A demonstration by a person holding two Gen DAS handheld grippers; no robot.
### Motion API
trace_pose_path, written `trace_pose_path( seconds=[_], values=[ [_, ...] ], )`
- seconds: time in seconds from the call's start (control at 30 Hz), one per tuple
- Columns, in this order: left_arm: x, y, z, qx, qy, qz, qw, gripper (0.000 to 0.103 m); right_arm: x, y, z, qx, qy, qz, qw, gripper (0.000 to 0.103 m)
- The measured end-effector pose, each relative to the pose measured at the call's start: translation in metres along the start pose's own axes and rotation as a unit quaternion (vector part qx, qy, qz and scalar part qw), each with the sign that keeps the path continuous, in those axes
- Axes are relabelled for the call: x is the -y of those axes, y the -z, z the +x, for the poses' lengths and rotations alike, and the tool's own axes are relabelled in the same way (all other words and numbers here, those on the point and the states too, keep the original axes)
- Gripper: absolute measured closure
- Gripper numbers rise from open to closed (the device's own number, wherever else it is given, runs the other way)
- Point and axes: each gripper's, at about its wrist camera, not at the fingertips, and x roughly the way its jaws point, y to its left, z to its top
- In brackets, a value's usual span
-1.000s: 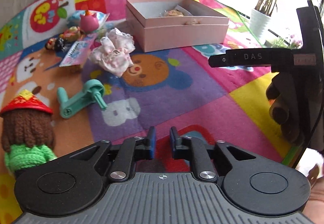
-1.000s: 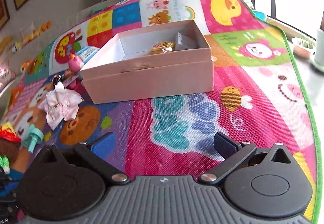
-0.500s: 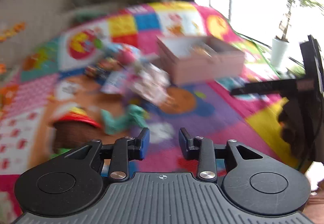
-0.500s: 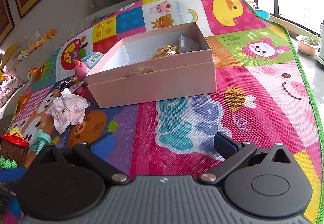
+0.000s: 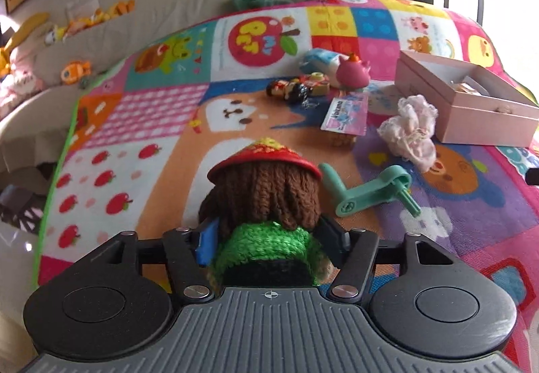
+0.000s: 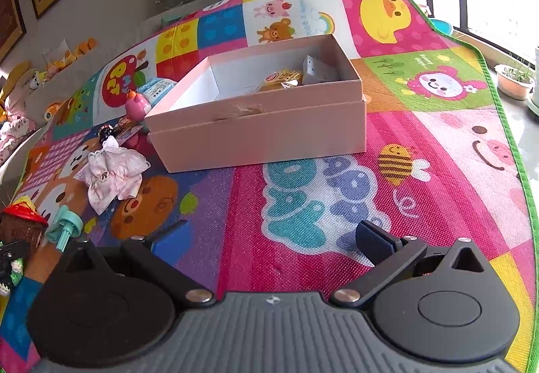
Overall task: Organize objects
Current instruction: 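Lift the crocheted doll with the left tool and carry it toward the box, then place the doll into the pink box with the left tool while the right tool grasps the teal crank toy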
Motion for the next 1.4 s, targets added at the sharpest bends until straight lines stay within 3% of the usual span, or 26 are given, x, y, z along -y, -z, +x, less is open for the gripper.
trace_pose_path(
  seconds=[0.13,0.27,0.5,0.67,0.83,0.93,1.03,1.17,1.4],
  values=[
    [-0.011,0.002,0.011,-0.006,0.011,-0.029,0.9995,0.033,-0.005,0.001,0.002,-0.005,0.001,-0.015,1.0,0.0],
    [-0.016,0.004,0.017,-0.012,0.023,-0.02,0.9995,0.032,-0.021,0.001,0.003,-0.015,-0.017,-0.06,0.998,0.0],
    [-0.028,0.009,0.014,0.002,0.054,-0.056,0.997,0.038,-0.105,-0.008,0.0,-0.007,-0.09,-0.175,0.98,0.0],
    [-0.044,0.009,0.001,0.01,0.066,-0.076,0.9949,0.044,-0.161,-0.009,0.017,-0.03,-0.139,-0.189,0.972,0.001],
    [-0.061,0.015,-0.005,0.016,0.064,-0.089,0.9939,0.044,-0.201,0.002,0.037,-0.045,-0.148,-0.227,0.961,0.006],
    [-0.068,0.016,-0.008,0.022,0.062,-0.108,0.992,0.044,-0.218,0.008,0.048,-0.054,-0.135,-0.231,0.962,0.007],
    [-0.074,0.018,-0.01,0.023,0.063,-0.117,0.9908,0.044,-0.23,0.012,0.055,-0.051,-0.122,-0.229,0.964,0.012],
    [-0.074,0.018,-0.013,0.021,0.065,-0.117,0.9908,0.044,-0.237,0.017,0.055,-0.041,-0.114,-0.245,0.962,0.032],
    [-0.05,0.017,-0.032,0.026,0.1,-0.115,0.988,0.044,-0.2,0.008,0.004,-0.028,-0.14,-0.253,0.957,0.033]
  ],
)
